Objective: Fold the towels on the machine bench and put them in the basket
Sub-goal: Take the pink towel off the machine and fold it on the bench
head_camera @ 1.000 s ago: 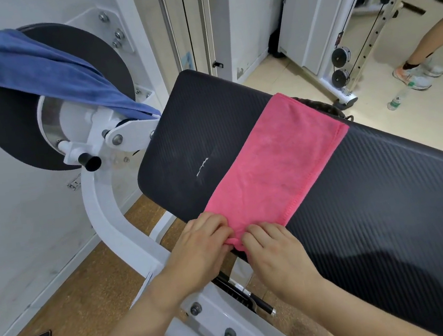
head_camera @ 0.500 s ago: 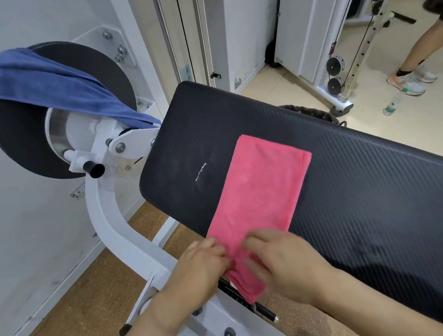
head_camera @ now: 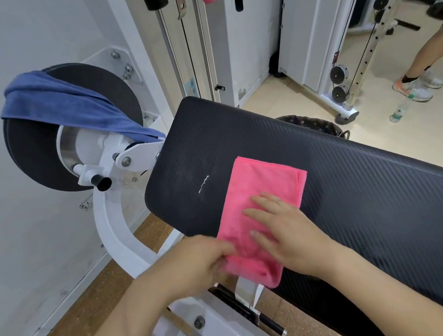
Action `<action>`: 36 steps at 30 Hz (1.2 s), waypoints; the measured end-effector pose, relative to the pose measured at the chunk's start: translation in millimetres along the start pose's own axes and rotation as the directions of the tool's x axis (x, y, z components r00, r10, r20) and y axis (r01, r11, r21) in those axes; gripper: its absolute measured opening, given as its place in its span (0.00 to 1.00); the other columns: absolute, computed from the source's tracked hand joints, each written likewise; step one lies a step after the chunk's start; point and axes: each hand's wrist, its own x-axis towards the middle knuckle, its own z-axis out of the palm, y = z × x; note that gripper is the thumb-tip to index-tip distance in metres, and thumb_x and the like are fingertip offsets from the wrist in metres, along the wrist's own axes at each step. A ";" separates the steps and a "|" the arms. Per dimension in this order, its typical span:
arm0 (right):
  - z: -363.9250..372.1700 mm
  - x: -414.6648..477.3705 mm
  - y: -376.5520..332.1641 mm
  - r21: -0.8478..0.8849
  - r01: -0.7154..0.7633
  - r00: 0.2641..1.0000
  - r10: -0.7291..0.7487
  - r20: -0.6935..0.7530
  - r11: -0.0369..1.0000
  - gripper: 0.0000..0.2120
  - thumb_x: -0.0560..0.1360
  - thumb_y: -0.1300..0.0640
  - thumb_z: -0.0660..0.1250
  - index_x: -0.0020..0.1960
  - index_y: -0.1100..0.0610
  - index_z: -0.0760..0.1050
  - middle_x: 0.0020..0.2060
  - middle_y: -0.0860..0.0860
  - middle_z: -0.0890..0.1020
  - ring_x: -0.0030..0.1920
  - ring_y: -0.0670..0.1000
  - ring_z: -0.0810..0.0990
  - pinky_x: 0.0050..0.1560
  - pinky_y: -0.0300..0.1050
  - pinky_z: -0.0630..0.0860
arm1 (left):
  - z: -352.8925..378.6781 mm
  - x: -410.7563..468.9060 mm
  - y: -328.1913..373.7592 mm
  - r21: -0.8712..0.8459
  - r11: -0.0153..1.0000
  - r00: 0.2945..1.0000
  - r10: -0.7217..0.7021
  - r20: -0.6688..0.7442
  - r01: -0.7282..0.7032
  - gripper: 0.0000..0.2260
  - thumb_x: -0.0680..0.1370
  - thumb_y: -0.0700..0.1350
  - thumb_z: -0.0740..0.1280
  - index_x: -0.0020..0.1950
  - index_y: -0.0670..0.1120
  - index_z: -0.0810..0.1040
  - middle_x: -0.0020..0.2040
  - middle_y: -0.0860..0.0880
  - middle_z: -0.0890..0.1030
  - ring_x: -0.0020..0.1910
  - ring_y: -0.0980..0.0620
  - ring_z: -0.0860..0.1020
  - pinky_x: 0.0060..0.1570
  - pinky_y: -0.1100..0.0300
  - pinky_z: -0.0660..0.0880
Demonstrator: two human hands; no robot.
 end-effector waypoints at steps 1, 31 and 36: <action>-7.8 -1.6 -5.4 0.203 -0.057 0.998 0.053 0.026 0.978 0.29 0.77 0.35 0.54 0.72 0.48 0.67 0.73 0.48 0.68 0.73 0.48 0.63 0.73 0.50 0.61 | -11.8 6.5 2.2 -0.014 1.000 0.999 0.016 -0.048 -0.017 0.07 0.78 0.41 0.60 0.48 0.53 0.73 0.44 0.54 0.79 0.44 0.54 0.76 0.46 0.52 0.75; -31.9 34.3 30.6 -0.183 -0.502 0.821 0.400 -0.407 0.845 0.09 0.80 0.52 0.58 0.51 0.53 0.75 0.42 0.49 0.78 0.38 0.54 0.78 0.41 0.49 0.66 | -11.6 132.9 3.7 -0.258 0.959 0.602 -0.277 -0.749 0.120 0.10 0.81 0.51 0.59 0.61 0.51 0.70 0.53 0.54 0.79 0.46 0.50 0.79 0.43 0.49 0.77; -28.9 25.6 17.8 -0.275 -0.240 0.787 0.022 -0.616 0.931 0.08 0.70 0.64 0.68 0.49 0.60 0.79 0.42 0.55 0.76 0.38 0.57 0.74 0.35 0.50 0.74 | -7.0 139.0 6.9 -0.102 0.973 0.566 -0.205 -0.799 0.209 0.06 0.81 0.53 0.55 0.57 0.55 0.66 0.44 0.50 0.77 0.28 0.47 0.76 0.29 0.53 0.75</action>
